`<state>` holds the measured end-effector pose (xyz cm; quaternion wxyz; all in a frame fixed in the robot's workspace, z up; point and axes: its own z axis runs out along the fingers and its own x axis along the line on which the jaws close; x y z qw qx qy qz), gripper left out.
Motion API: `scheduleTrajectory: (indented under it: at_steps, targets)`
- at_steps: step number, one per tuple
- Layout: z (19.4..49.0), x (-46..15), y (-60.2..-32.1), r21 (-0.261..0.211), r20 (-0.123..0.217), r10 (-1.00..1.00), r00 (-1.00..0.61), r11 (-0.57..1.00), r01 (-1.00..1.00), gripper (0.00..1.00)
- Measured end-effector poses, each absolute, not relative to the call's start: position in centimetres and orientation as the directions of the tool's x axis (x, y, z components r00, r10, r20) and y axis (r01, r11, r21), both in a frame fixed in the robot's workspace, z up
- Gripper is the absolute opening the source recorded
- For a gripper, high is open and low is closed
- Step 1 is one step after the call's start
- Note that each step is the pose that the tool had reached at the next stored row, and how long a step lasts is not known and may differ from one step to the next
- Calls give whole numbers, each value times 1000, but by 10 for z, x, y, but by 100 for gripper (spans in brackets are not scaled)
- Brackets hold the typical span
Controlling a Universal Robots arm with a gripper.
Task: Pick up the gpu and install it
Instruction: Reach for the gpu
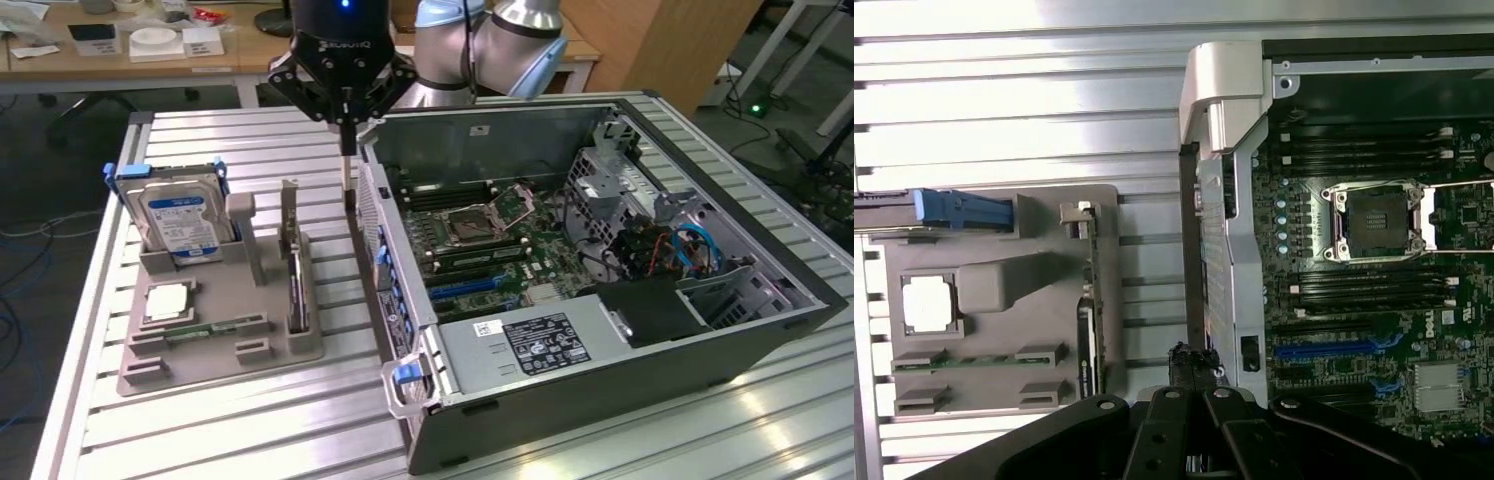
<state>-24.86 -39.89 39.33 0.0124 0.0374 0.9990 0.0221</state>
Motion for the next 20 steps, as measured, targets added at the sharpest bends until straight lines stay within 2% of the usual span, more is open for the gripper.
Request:
scheduleTrajectory:
  at_steps: [20]
  targets:
    - [393, -268, -399, 45, -21, 75, -997, 996, 74, 10]
